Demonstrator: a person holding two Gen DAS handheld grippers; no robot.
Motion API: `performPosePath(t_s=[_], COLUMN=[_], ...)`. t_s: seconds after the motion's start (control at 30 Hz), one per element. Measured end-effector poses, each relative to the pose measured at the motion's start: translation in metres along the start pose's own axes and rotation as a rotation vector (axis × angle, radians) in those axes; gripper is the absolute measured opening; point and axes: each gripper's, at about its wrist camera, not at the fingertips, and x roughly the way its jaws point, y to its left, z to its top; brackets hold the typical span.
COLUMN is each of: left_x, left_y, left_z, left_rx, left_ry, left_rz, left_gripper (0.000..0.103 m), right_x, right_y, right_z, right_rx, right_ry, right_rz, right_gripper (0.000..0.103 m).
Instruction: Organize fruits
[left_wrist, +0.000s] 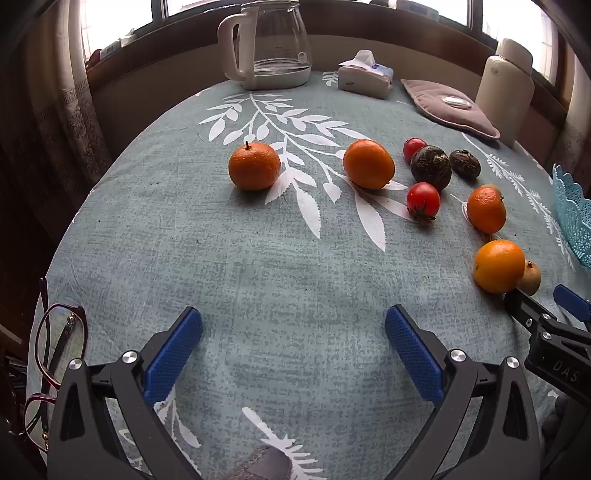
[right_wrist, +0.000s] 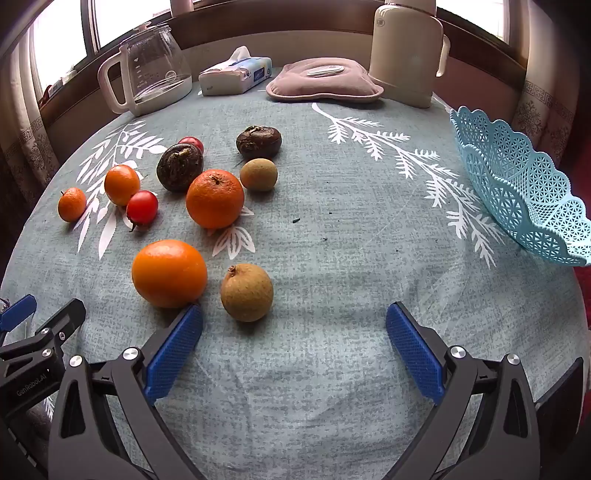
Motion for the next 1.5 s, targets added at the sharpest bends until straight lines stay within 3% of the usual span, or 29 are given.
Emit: performPosePath(t_s=[1.1,1.5], left_x=[-0.0031,-0.0003], left_y=[-0.0018,0.0019], left_z=[-0.0002,0.0030], left_rx=[0.004,0.002], left_ry=[-0.011,0.020], left_rz=[0.019,-0.018], left_gripper=[0.098,0.098], right_x=[0.0021,-0.0010], right_y=[0.0007,-0.0030], right_z=[0.0006,-0.0001], right_rx=[0.000,-0.053], right_ry=[0.001,0.011], right_rz=[0.010,0.050], right_gripper=[0.101,0.101])
